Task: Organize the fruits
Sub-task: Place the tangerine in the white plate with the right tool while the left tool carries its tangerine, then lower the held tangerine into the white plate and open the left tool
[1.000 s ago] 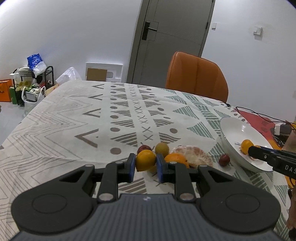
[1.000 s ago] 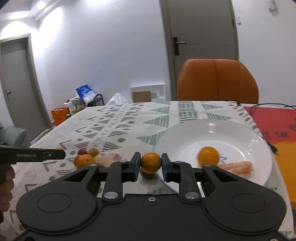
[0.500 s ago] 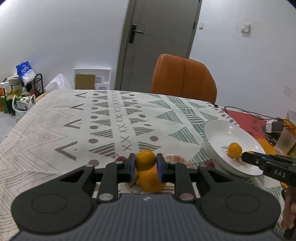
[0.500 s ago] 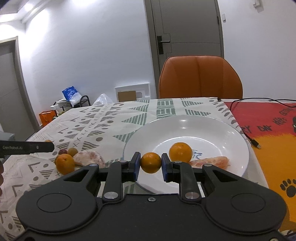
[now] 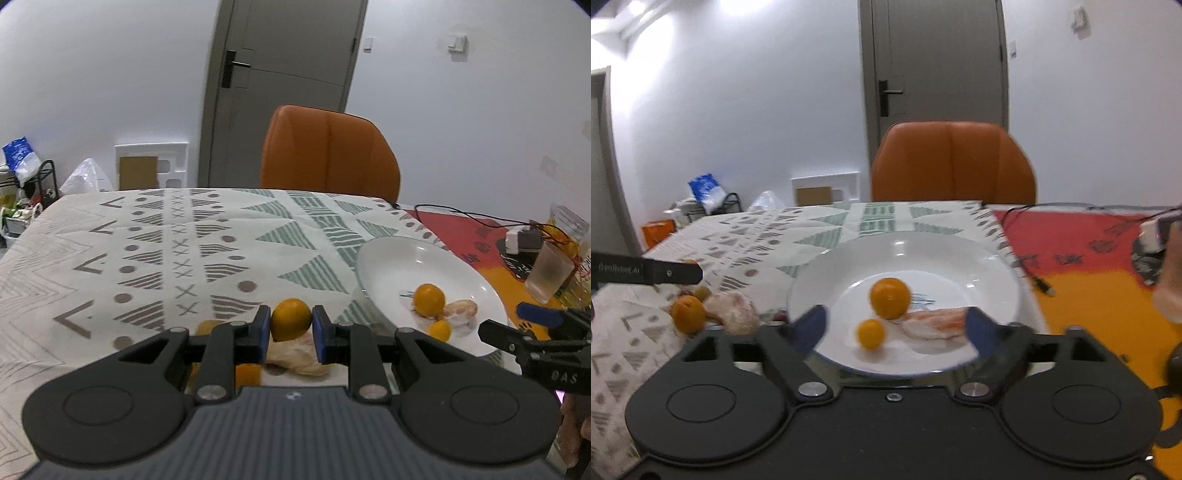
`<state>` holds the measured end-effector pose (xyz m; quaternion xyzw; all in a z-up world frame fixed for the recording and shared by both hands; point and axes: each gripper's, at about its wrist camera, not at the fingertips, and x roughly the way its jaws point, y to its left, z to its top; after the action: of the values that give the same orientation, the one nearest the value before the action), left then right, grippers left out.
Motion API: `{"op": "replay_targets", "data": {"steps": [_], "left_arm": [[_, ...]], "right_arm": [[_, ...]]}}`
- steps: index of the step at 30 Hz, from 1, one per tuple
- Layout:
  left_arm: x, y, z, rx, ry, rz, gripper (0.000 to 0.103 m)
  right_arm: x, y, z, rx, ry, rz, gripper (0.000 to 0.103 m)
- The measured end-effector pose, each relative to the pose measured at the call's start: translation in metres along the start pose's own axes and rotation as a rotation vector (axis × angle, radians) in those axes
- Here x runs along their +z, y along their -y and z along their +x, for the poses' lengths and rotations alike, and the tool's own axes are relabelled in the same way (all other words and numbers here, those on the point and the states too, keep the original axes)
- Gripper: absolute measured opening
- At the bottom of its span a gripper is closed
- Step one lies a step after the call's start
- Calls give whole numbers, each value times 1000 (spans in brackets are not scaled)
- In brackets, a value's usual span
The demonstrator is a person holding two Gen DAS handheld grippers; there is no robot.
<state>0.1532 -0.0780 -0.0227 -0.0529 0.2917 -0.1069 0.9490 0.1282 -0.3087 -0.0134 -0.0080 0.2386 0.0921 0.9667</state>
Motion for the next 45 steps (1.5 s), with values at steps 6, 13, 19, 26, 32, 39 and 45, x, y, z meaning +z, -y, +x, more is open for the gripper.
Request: {"op": "replay_targets", "data": {"steps": [6,13,19,26,32,39,45], "left_arm": [[1,16,4,-26,-9,34,23],[3,32,8,-39,-12,60,23],[5,46,12,-52,-13,85,23],[8,58,17,-64,-12,105,23],[9,67,23,-76,-14,121,23],[13,78,34,-100,-14,137,23],[15,86,46,-121,-22,149,23]], "right_arm": [[-2,7,-14,-10,55,-28,103],[-7,14,-16,-12,42,-49,103],[-10,20,-18,20,45,-34,103],[-13,30,-13,20,46,-26,103],[-14,37,-14,18,47,-4,103],[-8,39,-23,24,83,5,103],[-5,38,-24,34,70,23,103]]}}
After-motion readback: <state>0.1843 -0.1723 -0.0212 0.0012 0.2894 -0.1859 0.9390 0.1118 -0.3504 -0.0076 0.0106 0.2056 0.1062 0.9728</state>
